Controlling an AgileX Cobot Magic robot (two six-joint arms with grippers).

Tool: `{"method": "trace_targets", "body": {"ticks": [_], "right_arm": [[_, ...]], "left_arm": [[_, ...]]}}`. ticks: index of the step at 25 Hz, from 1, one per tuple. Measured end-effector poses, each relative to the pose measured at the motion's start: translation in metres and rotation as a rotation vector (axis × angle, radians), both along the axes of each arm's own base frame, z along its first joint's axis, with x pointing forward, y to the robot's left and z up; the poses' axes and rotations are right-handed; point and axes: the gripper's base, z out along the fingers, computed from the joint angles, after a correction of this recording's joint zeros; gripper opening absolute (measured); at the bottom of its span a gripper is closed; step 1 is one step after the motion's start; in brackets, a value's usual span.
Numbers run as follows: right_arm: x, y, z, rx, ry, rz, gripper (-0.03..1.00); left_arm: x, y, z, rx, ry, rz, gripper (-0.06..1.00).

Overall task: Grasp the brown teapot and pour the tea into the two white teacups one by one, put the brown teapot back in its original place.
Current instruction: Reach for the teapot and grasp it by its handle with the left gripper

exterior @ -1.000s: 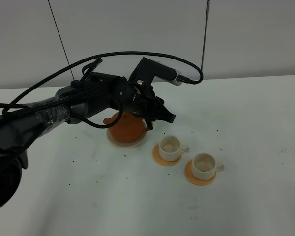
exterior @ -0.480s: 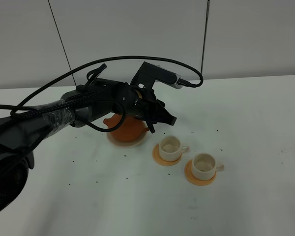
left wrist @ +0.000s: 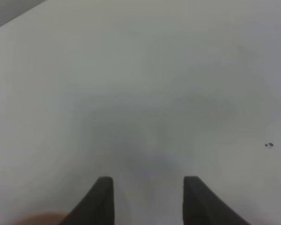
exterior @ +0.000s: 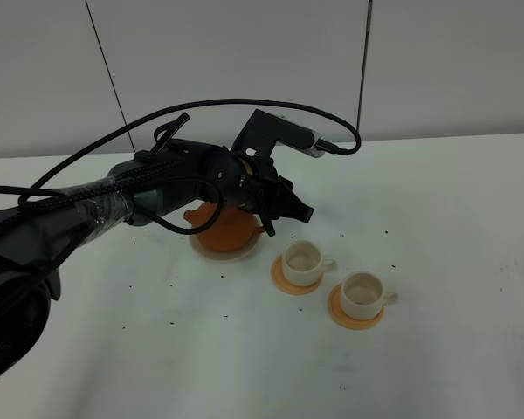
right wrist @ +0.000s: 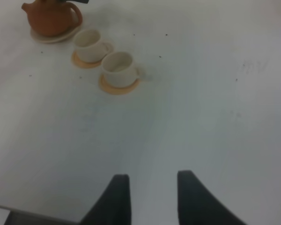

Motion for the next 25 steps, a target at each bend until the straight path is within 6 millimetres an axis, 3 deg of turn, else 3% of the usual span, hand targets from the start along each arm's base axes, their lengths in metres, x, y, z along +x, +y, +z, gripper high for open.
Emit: {"method": "trace_targets", "body": {"ticks": [25], "right_arm": [[0.0000,0.0000,0.0000,-0.001,0.000,0.000,0.24]], "left_arm": [[-0.0021,0.0008,-0.0085,0.025,0.055,0.000,0.41]]}}
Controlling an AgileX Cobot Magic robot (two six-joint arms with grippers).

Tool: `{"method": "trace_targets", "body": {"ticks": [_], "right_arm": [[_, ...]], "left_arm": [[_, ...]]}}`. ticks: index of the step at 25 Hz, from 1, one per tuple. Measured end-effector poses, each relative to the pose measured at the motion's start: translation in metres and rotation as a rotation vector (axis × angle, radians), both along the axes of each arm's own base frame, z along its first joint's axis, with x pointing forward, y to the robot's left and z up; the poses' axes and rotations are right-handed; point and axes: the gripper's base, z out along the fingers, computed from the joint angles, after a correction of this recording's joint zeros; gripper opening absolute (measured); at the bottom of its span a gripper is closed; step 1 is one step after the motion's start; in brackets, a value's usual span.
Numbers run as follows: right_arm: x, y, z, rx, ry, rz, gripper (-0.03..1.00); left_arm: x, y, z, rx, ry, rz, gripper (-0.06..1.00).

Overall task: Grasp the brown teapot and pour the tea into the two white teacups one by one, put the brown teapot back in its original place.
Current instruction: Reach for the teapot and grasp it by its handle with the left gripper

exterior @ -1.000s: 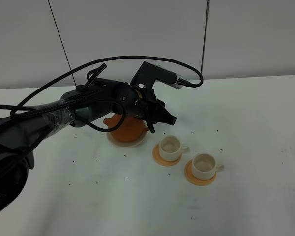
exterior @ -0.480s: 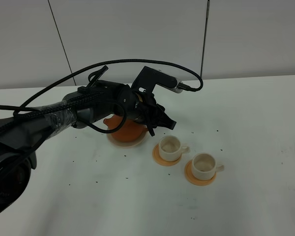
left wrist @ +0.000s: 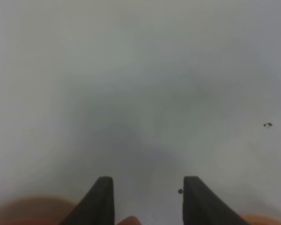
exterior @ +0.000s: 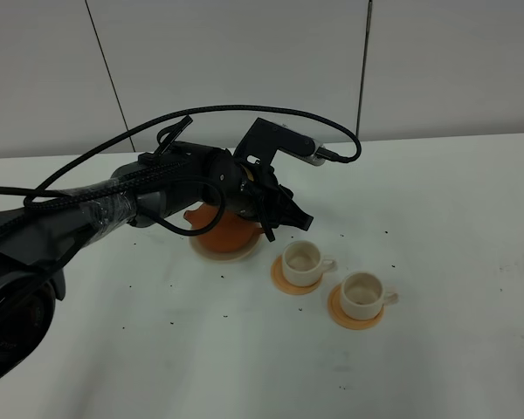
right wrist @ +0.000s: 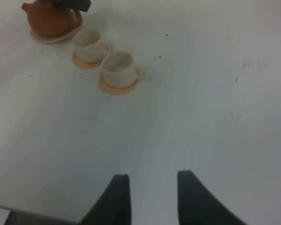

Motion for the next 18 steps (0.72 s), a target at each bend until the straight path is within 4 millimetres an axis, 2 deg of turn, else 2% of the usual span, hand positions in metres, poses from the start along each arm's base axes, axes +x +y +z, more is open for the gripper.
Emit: {"method": "trace_targets", "body": {"ticks": [9,18], "right_arm": [[0.000,0.000,0.000,0.000,0.000,0.000,0.24],[0.000,0.000,0.000,0.000,0.000,0.000,0.24]], "left_arm": [[-0.001,0.000,0.000,0.008,0.016,-0.001,0.41],[-0.007,0.003,0.014,0.026,0.051,-0.007,0.41]]}}
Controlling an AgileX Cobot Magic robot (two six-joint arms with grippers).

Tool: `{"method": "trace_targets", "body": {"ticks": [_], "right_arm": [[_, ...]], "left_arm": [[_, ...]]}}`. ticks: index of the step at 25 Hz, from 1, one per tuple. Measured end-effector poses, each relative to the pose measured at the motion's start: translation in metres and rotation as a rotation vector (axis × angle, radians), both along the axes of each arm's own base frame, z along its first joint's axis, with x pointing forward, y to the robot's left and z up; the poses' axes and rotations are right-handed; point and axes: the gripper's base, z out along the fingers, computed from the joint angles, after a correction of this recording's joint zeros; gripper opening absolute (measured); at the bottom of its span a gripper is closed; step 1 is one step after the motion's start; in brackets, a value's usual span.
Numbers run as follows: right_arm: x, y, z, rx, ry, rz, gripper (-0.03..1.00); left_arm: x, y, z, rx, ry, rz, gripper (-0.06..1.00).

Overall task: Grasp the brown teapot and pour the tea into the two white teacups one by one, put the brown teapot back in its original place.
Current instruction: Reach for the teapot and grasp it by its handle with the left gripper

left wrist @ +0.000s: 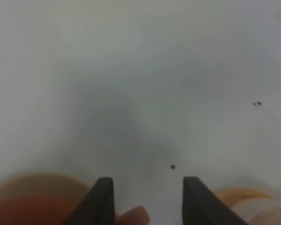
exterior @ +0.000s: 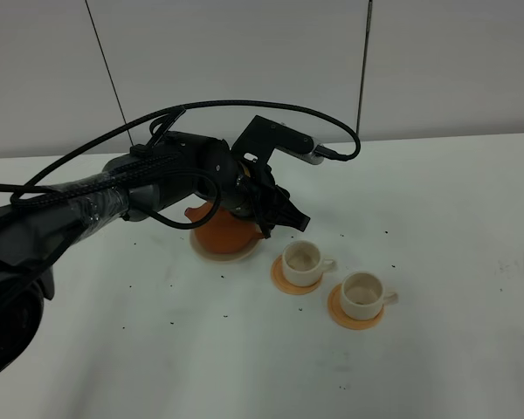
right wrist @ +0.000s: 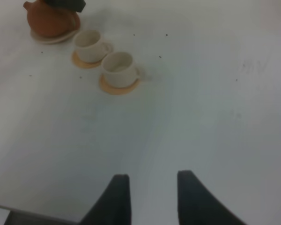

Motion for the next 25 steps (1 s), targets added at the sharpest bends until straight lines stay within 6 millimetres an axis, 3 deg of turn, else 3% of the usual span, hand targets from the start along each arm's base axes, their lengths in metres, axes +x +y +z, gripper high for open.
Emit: {"method": "trace_targets", "body": {"ticks": [13,25], "right_arm": [[0.000,0.000,0.000,0.000,-0.001,0.000,0.24],[0.000,0.000,0.000,0.001,-0.001,0.000,0.24]], "left_arm": [[0.001,0.000,0.005,-0.014,-0.022,0.009,0.41],[0.005,-0.002,-0.007,-0.025,-0.035,0.016,0.41]]}}
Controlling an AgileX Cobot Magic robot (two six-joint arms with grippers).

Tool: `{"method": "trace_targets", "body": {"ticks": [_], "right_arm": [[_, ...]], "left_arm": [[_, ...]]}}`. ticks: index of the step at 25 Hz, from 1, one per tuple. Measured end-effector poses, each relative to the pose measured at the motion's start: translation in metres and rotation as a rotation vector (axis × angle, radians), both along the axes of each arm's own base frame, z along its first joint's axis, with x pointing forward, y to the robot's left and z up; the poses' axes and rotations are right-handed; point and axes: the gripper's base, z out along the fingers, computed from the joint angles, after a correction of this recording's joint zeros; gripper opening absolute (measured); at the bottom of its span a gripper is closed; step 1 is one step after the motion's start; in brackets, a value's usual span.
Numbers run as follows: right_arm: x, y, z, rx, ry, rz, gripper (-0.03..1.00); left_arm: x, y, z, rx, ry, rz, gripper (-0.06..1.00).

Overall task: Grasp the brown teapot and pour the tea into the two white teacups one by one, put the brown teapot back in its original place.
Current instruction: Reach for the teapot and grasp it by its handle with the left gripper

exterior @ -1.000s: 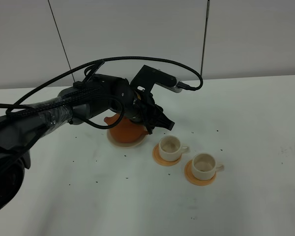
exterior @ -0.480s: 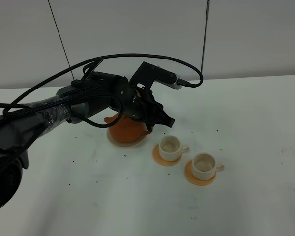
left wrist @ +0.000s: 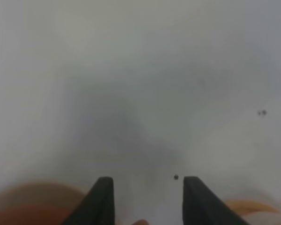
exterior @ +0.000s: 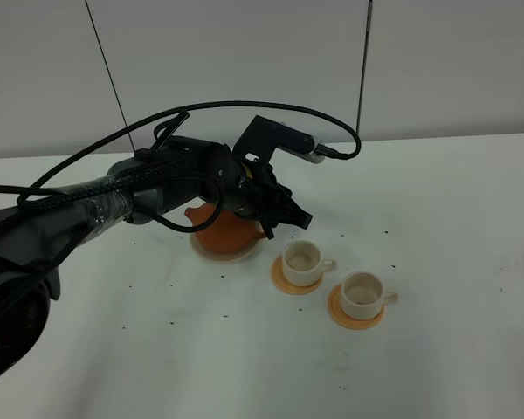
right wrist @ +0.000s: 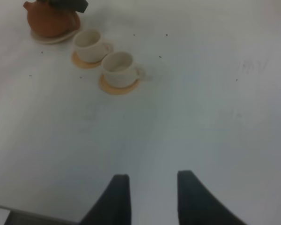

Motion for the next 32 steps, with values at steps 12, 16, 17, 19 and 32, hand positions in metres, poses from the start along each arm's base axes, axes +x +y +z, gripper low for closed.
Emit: {"method": "trace_targets", "body": {"ticks": [12,16,17,19,32], "right_arm": [[0.0000,0.0000,0.0000,0.000,0.000,0.000,0.24],[0.0000,0.0000,0.0000,0.000,0.000,0.000,0.24],[0.0000,0.0000,0.0000,0.000,0.000,0.000,0.24],[0.0000,0.0000,0.0000,0.000,0.000,0.000,0.24],[0.0000,0.0000,0.0000,0.000,0.000,0.000,0.24]], "left_arm": [[-0.0007,0.0002,-0.0006,0.003,0.011,0.001,0.41],[-0.0016,0.0006,-0.0012,0.008,0.022,0.001,0.41],[-0.0018,0.0007,-0.0013,0.009,0.024,0.000,0.41],[-0.0023,0.0010,-0.0018,0.013,0.031,0.000,0.41],[-0.0044,0.0019,-0.0028,0.026,0.057,-0.001,0.41]]}}
